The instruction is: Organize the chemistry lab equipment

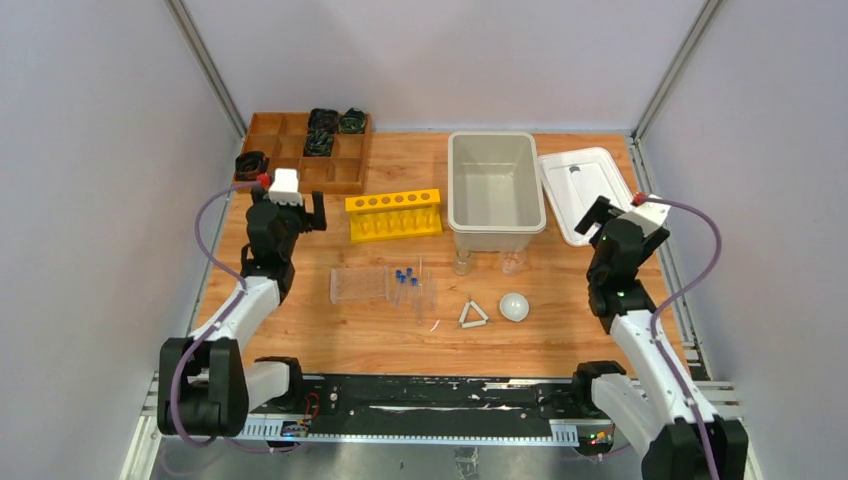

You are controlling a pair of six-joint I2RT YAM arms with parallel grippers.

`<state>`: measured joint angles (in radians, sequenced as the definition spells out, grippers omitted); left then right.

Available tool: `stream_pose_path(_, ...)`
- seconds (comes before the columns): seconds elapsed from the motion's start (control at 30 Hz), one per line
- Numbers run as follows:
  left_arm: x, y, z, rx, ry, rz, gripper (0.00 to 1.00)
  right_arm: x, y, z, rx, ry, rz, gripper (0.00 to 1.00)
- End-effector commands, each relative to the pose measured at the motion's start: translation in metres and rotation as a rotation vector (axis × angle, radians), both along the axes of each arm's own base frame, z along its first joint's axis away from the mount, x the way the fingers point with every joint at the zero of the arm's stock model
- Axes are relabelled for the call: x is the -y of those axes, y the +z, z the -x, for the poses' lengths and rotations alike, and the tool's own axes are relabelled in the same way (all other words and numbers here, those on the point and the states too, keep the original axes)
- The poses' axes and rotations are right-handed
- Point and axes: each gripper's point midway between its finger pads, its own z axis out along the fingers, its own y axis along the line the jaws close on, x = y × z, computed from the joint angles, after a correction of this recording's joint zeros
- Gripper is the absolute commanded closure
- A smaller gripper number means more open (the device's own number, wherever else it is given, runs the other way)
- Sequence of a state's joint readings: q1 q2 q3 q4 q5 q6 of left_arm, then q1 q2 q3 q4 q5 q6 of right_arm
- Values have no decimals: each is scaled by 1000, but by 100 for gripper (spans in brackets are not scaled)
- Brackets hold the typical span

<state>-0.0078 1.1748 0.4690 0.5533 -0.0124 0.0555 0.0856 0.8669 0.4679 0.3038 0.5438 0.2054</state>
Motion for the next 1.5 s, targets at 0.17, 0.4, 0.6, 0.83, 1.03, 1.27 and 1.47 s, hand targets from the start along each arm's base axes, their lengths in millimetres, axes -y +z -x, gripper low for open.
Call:
stream_pose_path(0.17, -9, 60, 21, -199, 15, 21, 0, -62, 35, 32, -96, 306, -264, 0)
stream_pose_path(0.4, -11, 88, 39, -268, -6, 60, 0, -110, 52, 32, -311, 480, -145, 0)
stream_pose_path(0.6, -6, 90, 57, -357, -56, 34, 0, -175, 76, 23, -257, 617, -271, 0)
stream_pose_path(0.83, -9, 92, 65, -389, -49, 13, 0, -267, 66, 16, -397, 756, -121, 0)
stream_pose_path(1.03, -8, 93, 69, -410, -55, 21, 0, -346, 36, 22, -527, 853, 2, 0)
stream_pose_path(1.27, -9, 92, 72, -424, -49, 12, 0, -401, -21, 27, -661, 863, -39, 28)
stream_pose_path(1.47, -11, 95, 76, -426, -49, -3, 0, -413, -72, 28, -768, 804, -76, 52)
